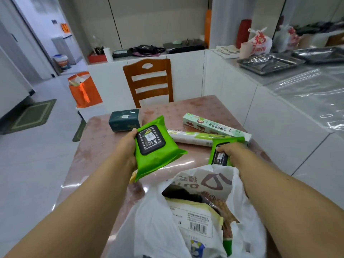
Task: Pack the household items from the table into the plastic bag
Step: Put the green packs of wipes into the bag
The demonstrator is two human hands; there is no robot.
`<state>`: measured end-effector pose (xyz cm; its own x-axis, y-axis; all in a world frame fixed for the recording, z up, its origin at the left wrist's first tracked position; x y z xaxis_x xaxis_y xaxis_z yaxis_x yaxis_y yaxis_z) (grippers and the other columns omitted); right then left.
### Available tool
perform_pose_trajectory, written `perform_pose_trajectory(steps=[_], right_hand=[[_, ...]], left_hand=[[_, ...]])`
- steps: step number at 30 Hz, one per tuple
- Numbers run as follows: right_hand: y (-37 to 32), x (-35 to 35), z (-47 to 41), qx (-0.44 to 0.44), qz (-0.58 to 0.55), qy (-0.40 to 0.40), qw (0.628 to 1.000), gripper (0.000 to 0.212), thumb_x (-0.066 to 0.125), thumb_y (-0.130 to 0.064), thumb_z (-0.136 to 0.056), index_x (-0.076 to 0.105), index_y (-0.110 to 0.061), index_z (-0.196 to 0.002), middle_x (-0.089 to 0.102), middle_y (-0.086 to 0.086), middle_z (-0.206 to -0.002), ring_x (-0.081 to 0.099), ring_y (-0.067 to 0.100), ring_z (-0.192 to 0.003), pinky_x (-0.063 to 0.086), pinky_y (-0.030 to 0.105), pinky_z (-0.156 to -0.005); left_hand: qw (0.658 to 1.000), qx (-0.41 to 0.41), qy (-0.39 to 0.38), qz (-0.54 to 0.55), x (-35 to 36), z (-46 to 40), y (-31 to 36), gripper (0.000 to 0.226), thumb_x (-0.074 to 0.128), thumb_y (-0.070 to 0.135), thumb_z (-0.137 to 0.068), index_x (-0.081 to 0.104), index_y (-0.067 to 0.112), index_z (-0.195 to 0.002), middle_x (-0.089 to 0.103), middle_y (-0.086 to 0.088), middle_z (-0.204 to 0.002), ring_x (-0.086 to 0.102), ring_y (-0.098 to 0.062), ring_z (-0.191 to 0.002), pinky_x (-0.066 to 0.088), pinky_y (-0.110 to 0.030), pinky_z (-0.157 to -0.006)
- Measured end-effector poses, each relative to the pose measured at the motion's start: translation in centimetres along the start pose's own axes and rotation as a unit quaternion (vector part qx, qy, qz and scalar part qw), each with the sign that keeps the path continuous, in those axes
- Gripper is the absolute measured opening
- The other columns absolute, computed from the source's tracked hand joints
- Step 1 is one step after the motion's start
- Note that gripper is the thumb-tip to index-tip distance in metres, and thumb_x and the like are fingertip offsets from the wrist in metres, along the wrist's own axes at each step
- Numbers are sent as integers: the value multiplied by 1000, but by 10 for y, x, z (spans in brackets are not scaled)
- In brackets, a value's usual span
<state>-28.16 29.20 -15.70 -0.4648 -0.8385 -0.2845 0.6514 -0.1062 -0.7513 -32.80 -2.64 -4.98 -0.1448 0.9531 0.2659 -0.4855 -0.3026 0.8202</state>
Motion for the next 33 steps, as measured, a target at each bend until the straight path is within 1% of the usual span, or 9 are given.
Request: perform_pose_trajectory(steps=[6,12,16,20,22,24,26,28,33], right_hand=[[-116,-64,106,-210,-114,80,968,55,85,-37,-34,68,-10,-79,74,8,-86,72,24,-73,59,42,-77],[-129,7,253,-205,-242,-304,898,15,60,-22,-87,67,-9,-88,72,11,-66,68,21,-52,59,36,-53],[-82,38,263,-166,-228,-331,900,25,50,-17,-96,62,-10,-75,67,0,-49,63,9,-43,57,33,-56],[-48,26,259,-124,-319,-370,864,32,75,-24,-64,72,-5,-88,72,18,-86,68,26,-72,58,41,-72],[-44,11,255,-163,-341,-377,846,47,78,-26,-59,69,-9,-102,62,20,-104,61,30,-86,52,42,-85],[-43,-6,249,-186,-349,-355,847,45,77,-27,-58,70,-13,-101,65,16,-97,64,27,-79,53,37,-78],[-41,-18,245,-191,-351,-344,849,39,80,-29,-52,76,-15,-88,72,10,-81,67,22,-67,55,33,-72],[-32,-26,241,-178,-351,-314,864,18,70,-30,-69,77,-14,-71,72,8,-66,68,20,-56,57,30,-61],[-8,-27,249,-130,-308,-278,900,27,49,-31,-91,64,-12,-78,69,9,-55,65,21,-45,57,33,-46]], left_hand=[[998,45,1,37,-4,26,28,38,40,36,-101,54,14,-128,71,-10,-79,68,-21,-45,52,-36,-34],[997,47,-55,13,23,74,35,30,41,33,-101,61,11,-107,72,-12,-70,68,-22,-46,53,-38,-35],[990,31,-84,-106,32,102,21,37,43,37,-99,63,10,-114,72,-19,-97,70,-31,-78,60,-45,-63],[973,49,-107,-199,18,140,14,42,34,44,-101,57,12,-88,59,-9,-71,56,-19,-53,52,-24,-47],[923,128,-81,-352,7,171,20,44,37,42,-101,59,8,-82,60,-9,-67,57,-19,-52,53,-27,-52],[787,220,-88,-570,9,207,20,38,40,37,-101,62,22,-73,69,-8,-75,63,-24,-69,57,-36,-70],[625,209,-180,-730,16,237,-13,35,34,37,-103,61,40,-80,74,-7,-96,65,-25,-95,52,-35,-89],[577,133,-234,-771,10,247,-45,45,21,50,-101,62,44,-85,71,-6,-109,61,-24,-103,43,-31,-97],[747,-20,-363,-556,-5,255,-67,86,20,77,-76,75,11,-75,72,-4,-71,64,-13,-69,44,-26,-75]])
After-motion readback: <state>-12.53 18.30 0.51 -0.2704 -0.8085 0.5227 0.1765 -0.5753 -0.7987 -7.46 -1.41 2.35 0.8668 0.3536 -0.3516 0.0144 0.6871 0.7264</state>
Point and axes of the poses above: each hand's wrist, its own z-axis away from the middle knuckle, its own x-axis out of the palm, y = z × x, the point moved 7 cm from there along -z, towards the middle knuckle
